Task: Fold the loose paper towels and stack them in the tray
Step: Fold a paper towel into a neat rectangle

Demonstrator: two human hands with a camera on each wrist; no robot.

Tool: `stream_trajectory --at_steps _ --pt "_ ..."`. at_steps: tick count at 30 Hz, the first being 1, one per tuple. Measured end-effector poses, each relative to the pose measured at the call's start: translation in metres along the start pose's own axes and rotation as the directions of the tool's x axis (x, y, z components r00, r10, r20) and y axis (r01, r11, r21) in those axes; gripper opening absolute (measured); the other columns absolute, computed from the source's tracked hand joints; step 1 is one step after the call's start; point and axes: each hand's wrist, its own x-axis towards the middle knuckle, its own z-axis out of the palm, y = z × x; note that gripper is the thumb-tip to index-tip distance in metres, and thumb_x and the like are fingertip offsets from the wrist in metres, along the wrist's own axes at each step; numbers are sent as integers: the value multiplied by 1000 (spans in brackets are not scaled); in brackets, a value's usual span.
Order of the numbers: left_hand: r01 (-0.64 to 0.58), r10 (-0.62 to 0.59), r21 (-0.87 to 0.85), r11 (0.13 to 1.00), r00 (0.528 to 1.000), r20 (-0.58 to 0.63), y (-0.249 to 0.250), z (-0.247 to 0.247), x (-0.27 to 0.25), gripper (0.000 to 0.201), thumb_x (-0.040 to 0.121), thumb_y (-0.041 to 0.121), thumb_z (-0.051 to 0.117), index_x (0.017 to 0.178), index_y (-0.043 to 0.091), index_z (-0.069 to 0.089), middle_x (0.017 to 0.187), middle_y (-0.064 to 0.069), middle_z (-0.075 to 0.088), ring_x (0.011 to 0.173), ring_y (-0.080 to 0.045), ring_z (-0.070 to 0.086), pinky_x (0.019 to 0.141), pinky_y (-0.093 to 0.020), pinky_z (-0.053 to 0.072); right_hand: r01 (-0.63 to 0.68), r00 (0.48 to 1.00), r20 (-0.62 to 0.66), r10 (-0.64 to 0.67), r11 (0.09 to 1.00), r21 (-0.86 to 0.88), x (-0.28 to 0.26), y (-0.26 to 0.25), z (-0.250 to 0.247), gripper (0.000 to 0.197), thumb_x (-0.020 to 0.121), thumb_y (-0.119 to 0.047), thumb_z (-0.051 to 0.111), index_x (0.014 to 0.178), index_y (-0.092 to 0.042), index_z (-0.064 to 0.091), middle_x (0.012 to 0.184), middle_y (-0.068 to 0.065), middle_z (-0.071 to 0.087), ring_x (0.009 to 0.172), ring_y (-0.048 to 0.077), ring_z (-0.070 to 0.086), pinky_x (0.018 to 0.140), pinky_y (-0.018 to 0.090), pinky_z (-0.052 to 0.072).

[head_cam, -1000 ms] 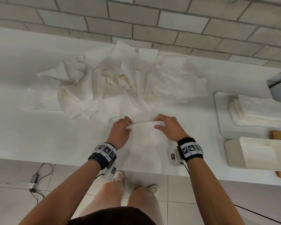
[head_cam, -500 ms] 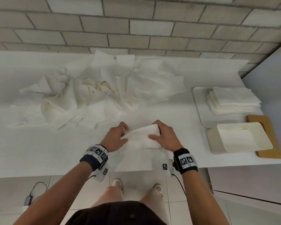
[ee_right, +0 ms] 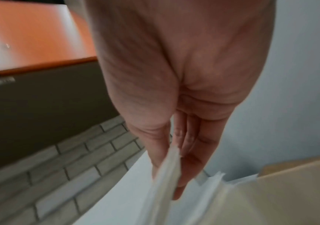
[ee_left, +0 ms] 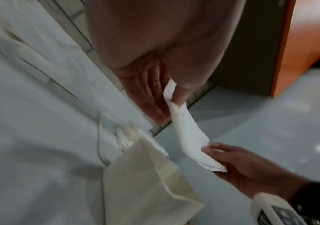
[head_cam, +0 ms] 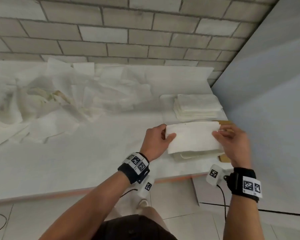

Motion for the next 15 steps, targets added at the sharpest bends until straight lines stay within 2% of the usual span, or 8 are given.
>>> stream_trajectory --at_steps 2,5,8,9,12,14,15 --pt "-6 5 178 984 1000 6 -2 38 11 30 97 42 70 91 13 64 97 0 66 89 -18 62 79 -37 57 -6 1000 -27 1 984 -180 18 22 -7 31 88 -16 88 107 -14 63 88 -1 76 93 27 74 88 41 56" --pt "-16 4 404 915 1000 30 -10 78 17 28 96 40 69 92 12 64 119 -4 44 109 -23 44 89 -36 51 41 999 43 -24 890 -454 33 48 4 21 94 -12 80 99 -14 60 94 12 75 87 34 71 75 35 44" --pt "-2 -18 513 858 999 34 -13 99 21 19 87 26 72 92 12 59 122 -6 34 108 -29 43 83 -42 54 144 989 125 -79 716 -683 40 63 22 19 100 -5 63 91 -21 60 122 23 72 77 35 70 63 32 44" --pt "0 -20 516 857 999 33 -12 101 21 21 84 20 72 96 12 56 123 -6 32 106 -30 44 79 -44 55 156 987 145 -73 672 -724 42 65 27 20 101 -3 59 93 -21 62 122 23 71 75 34 69 62 31 46" --pt "-45 22 438 898 998 57 -12 94 24 36 83 15 74 108 17 47 123 -3 35 101 -26 47 75 -45 56 111 986 166 28 633 -766 45 74 35 21 100 -5 60 109 -22 68 113 18 72 79 31 69 72 36 60" --pt "-39 25 350 936 999 45 -15 69 27 34 89 24 73 111 22 46 118 2 44 100 -22 51 80 -42 55 43 979 165 123 663 -748 42 70 37 21 98 -14 70 117 -23 70 113 14 72 92 32 71 84 41 62" --pt "-26 22 314 949 1000 17 -21 50 30 30 92 27 71 110 23 47 114 5 49 101 -21 53 82 -40 54 29 981 151 117 689 -724 38 61 39 22 97 -17 74 118 -21 71 115 15 73 99 33 72 87 40 61"
